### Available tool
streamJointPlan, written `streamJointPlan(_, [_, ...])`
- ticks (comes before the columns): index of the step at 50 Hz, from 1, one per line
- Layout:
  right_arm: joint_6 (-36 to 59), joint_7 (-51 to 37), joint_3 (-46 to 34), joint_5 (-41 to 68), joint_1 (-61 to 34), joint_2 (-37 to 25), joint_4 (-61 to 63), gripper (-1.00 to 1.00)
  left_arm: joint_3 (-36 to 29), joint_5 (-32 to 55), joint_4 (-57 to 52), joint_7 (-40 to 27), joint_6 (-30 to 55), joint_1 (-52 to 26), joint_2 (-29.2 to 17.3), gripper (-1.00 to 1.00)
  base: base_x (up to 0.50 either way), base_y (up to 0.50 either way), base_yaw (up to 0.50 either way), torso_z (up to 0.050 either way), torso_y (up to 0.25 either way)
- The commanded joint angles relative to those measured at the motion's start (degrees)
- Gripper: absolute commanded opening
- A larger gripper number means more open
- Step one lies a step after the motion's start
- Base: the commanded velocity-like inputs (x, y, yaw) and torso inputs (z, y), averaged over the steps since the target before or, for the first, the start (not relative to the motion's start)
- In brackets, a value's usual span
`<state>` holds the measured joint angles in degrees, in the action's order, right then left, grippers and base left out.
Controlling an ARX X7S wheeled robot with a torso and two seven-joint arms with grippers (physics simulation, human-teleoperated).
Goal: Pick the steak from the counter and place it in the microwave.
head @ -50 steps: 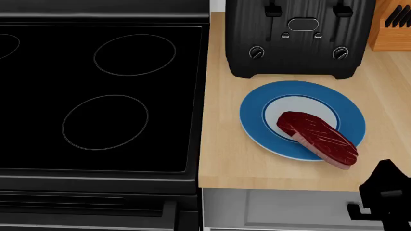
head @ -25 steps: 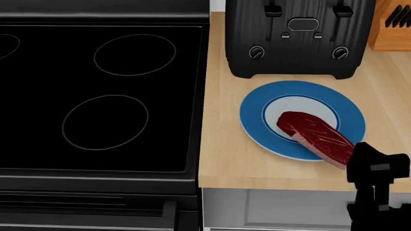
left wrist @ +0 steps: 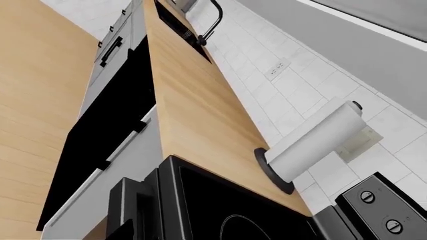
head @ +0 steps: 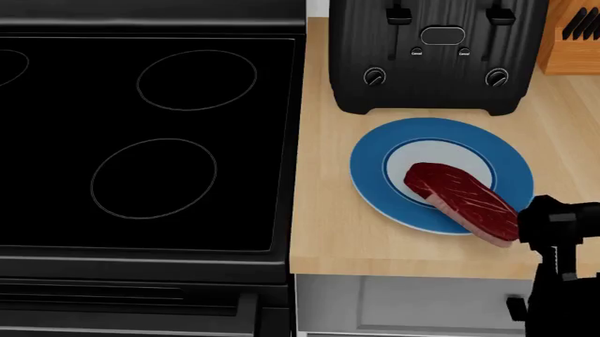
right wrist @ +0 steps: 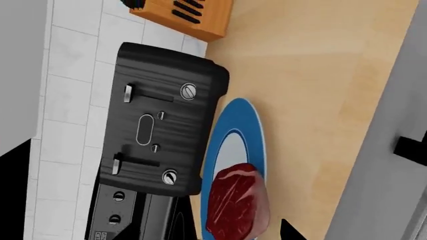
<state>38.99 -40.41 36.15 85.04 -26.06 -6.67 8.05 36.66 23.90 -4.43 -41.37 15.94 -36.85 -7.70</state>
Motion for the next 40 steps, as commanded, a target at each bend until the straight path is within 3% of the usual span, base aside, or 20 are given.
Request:
streamJointPlan(1, [-2.0, -0.8, -1.1, -3.0, -0.1, -1.1, -1.9, 1.00, -0.4, 0.2, 0.2, -0.1, -0.3, 0.1, -0.3, 1.00, 0.00, 0.00, 0.00, 0.000, 0.000])
streamJointPlan(40, [0.9, 6.0, -11.1, -5.9, -9.1, -4.4, -21.6, 1.00, -1.6, 1.2, -1.1, -1.2, -0.1, 1.0, -0.9, 1.00, 0.00, 0.00, 0.00, 0.000, 0.000])
